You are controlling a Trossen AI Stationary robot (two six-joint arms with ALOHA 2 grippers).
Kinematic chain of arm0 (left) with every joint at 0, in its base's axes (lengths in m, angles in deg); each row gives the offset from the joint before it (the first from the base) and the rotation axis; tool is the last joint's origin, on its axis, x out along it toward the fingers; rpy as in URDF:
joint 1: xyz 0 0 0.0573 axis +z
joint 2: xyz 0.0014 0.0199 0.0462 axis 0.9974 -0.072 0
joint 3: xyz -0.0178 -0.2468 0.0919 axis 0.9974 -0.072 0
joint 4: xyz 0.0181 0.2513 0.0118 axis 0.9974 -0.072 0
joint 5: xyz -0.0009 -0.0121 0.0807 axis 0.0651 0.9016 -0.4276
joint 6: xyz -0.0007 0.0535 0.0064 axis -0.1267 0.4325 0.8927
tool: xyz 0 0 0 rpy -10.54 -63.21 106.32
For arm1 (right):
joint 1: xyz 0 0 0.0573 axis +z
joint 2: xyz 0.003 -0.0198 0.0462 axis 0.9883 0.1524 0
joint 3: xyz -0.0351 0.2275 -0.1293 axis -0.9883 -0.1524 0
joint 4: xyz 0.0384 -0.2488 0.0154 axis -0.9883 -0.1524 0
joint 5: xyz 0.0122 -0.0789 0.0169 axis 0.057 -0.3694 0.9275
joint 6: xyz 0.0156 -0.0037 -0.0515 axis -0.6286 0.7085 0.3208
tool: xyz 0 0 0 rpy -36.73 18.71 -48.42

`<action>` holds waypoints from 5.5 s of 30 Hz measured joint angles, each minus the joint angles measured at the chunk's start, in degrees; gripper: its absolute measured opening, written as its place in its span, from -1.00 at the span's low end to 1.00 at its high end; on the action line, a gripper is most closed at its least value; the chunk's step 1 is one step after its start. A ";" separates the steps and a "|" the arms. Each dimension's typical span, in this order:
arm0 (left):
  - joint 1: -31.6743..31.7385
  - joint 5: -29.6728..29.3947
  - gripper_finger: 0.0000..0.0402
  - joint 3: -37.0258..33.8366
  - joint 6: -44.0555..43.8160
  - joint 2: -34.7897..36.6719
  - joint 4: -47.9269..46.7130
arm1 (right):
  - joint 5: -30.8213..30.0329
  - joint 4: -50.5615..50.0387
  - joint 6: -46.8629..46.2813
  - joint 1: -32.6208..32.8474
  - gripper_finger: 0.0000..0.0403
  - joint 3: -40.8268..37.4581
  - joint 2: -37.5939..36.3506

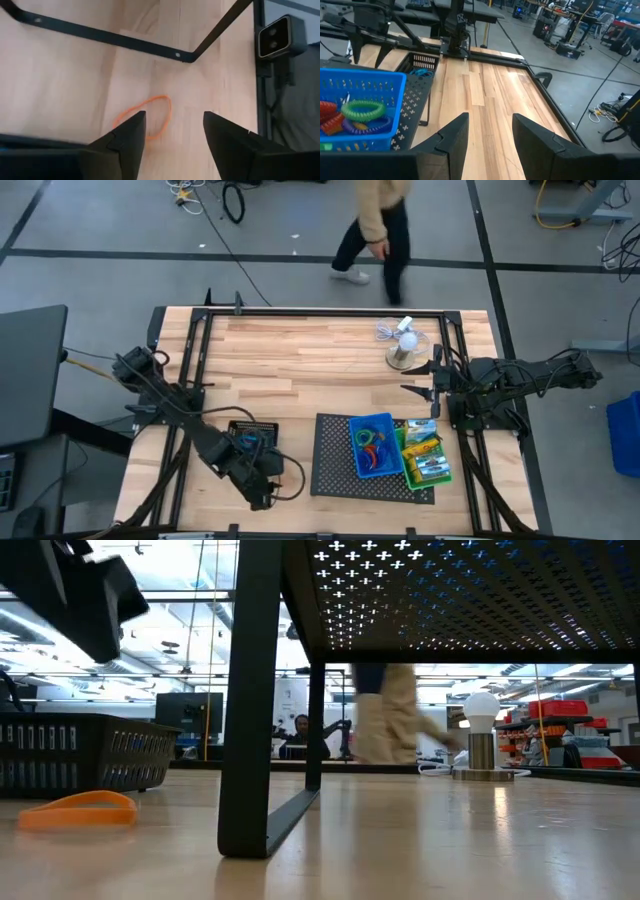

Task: Pick & Place Office Desk Supplies
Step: Put the orange rubber band into the black bin, then put the black bin with the rubber bands on the shelf

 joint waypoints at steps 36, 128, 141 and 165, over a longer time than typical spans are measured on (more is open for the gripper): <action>1.86 7.16 -0.08 12.15 8.78 -20.39 -6.18 | 0.00 -2.49 -0.35 -0.02 -0.20 0.00 -0.02; -1.23 -4.71 0.06 -1.55 -15.56 5.75 -29.54 | 1.79 -3.04 -1.85 -0.02 -0.20 0.00 0.00; -0.74 -6.09 0.06 -1.55 -16.69 2.86 -32.64 | 1.79 -3.15 -2.36 -0.02 -0.20 0.00 0.00; 0.76 -4.81 -0.98 -1.51 -38.29 2.56 -62.04 | 1.77 -3.31 -2.95 -0.02 -0.20 0.00 0.01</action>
